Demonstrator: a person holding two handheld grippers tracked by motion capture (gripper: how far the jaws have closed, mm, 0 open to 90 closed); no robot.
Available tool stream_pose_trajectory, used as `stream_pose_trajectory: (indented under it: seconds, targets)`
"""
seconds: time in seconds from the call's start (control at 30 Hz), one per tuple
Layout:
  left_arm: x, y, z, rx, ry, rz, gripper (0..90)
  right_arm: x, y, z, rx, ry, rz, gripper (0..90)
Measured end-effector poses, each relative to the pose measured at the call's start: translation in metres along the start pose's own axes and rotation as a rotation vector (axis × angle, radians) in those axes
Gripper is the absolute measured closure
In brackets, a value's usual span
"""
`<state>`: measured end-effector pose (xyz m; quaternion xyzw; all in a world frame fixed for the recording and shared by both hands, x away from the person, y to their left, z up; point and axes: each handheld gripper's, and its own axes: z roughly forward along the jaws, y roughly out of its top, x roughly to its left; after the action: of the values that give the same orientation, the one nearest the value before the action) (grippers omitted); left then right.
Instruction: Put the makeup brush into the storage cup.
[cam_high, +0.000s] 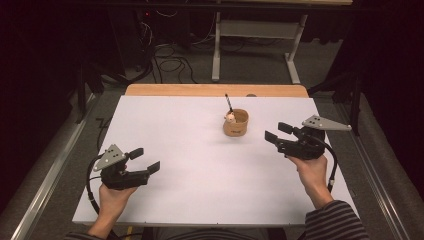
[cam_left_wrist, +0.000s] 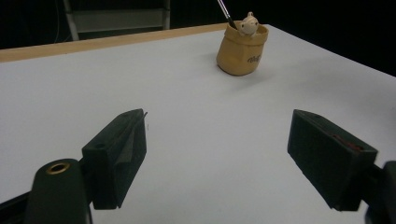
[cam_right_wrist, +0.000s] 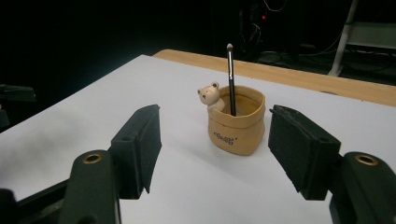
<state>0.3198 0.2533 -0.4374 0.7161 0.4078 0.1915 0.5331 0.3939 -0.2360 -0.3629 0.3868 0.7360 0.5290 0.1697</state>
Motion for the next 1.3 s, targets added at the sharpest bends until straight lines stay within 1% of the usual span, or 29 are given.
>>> stream_pose_trajectory:
  seconds: [0.43,0.73,1.3]
  targets:
    - [0.0,0.0,0.0,-0.001,-0.001,-0.001,20.3,-0.003,-0.008,-0.009,-0.007,-0.006,0.009,34.4]
    - [0.0,0.0,0.0,-0.001,-0.002,-0.003,20.2,-0.004,-0.014,-0.019,-0.019,-0.003,0.017,34.0]
    - [0.001,0.0,-0.001,-0.001,-0.004,-0.01,20.2,-0.001,-0.027,-0.034,-0.033,0.01,0.031,33.9]
